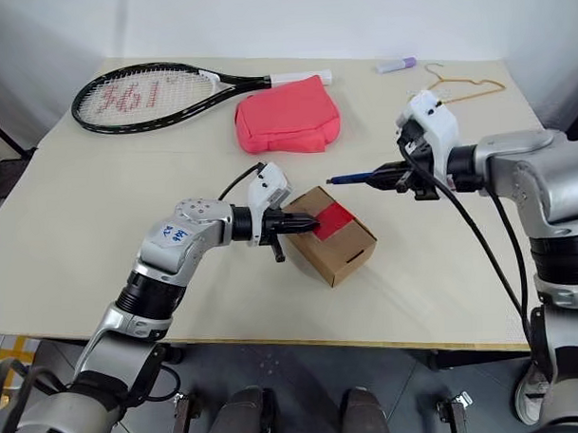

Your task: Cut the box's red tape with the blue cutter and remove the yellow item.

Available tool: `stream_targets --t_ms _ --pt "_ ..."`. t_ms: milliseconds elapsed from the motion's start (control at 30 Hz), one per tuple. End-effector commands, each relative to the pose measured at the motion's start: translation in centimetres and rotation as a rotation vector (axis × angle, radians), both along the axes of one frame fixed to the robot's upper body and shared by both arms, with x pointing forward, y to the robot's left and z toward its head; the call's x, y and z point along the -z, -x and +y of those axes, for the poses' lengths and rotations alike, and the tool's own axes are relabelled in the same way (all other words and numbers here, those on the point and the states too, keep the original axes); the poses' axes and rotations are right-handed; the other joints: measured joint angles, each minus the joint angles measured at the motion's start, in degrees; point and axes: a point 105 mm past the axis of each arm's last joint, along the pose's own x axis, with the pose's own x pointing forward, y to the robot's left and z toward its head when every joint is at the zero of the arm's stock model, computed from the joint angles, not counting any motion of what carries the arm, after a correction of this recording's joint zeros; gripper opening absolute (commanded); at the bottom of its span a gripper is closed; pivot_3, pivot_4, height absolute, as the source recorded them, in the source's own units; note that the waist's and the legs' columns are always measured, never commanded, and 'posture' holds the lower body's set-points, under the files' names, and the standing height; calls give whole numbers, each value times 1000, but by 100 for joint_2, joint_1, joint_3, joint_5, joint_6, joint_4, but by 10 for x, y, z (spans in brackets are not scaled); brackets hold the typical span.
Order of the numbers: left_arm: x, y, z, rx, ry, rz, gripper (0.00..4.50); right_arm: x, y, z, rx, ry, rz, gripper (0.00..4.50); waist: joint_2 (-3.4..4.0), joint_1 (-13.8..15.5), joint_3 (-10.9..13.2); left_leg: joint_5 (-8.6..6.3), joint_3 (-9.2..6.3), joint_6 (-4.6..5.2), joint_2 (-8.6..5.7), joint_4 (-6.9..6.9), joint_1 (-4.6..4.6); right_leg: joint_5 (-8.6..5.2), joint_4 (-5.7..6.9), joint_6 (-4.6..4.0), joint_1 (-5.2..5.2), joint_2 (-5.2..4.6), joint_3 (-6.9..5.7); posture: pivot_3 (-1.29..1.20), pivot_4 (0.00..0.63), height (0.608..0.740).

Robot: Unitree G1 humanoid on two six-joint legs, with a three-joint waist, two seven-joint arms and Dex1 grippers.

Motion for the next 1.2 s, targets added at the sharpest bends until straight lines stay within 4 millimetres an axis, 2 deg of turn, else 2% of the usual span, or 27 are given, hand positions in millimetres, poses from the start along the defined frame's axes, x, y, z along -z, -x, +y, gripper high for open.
stream_targets --t_ms 33,167,500,1033,1200 --pt "11 3 0 4 -29 32 0 -14 7 6 -32 -17 -46 154 0 0 0 0 0 0 0 0 0 0 0 0 0 0 0 0 150 740" --pt "11 3 0 6 -29 32 0 -2 7 7 -31 -1 -17 154 0 0 0 0 0 0 0 0 0 0 0 0 0 0 0 0 150 740" --pt "10 3 0 6 -34 31 0 14 9 4 -21 14 15 154 0 1 0 0 0 0 0 0 0 0 0 0 0 0 0 0 150 740" --pt "11 4 0 8 -35 34 0 3 1 -5 10 3 -24 154 0 0 0 0 0 0 0 0 0 0 0 0 0 0 0 0 150 740" --pt "11 4 0 11 -38 31 0 15 8 2 -28 10 17 154 0 1 0 0 0 0 0 0 0 0 0 0 0 0 0 0 150 740"
